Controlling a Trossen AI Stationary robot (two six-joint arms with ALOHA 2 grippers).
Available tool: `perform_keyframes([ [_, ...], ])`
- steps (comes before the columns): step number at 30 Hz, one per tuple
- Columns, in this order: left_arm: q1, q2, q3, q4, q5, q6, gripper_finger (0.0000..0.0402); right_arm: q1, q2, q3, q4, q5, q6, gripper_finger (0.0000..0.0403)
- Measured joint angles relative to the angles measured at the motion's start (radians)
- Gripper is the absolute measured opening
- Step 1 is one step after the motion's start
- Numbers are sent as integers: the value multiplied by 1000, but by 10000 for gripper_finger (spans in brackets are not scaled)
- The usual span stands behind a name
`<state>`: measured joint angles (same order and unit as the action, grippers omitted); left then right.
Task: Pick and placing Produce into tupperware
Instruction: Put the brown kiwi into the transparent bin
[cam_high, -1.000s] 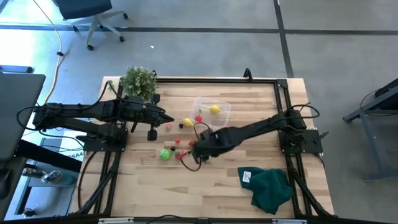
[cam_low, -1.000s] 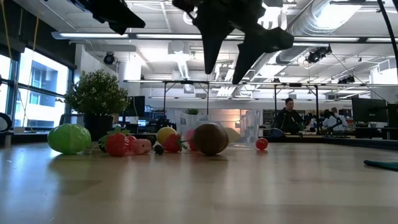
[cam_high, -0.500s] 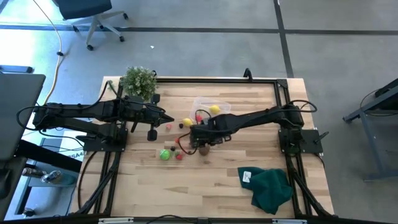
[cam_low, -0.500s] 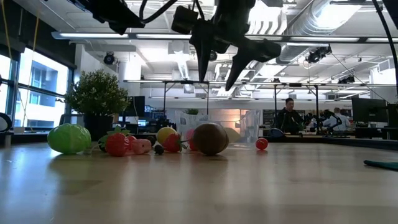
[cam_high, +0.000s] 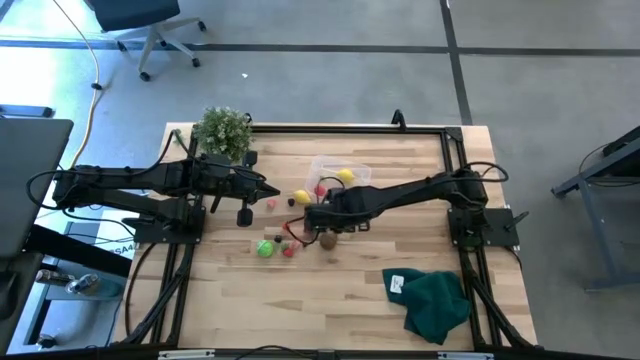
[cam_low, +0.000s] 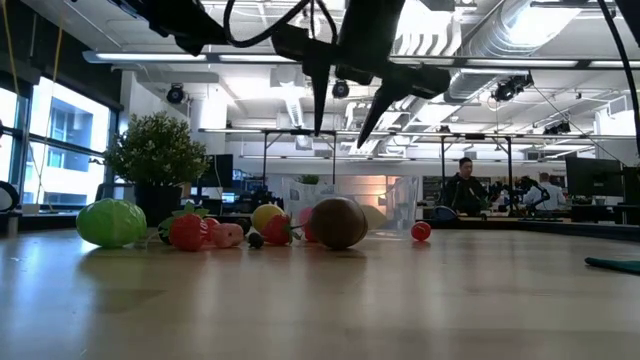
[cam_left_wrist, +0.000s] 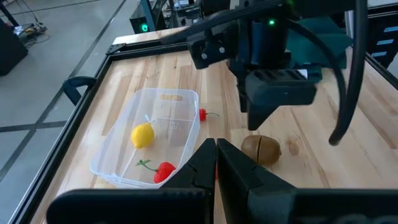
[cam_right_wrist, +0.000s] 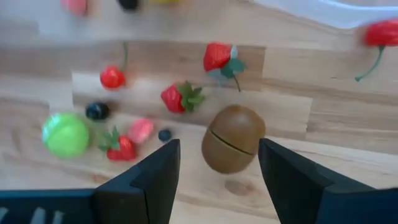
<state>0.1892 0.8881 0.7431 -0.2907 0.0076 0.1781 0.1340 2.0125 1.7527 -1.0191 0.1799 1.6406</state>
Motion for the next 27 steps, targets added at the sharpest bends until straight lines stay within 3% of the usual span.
perform_keyframes([
  [11,0,0,0,0,0,0,5,32,0,0,7,32,297,209],
  [20,0,0,0,0,0,0,5,36,23,0,-3,46,342,209],
  [27,0,0,0,0,0,0,5,31,82,0,-8,-24,359,209],
])
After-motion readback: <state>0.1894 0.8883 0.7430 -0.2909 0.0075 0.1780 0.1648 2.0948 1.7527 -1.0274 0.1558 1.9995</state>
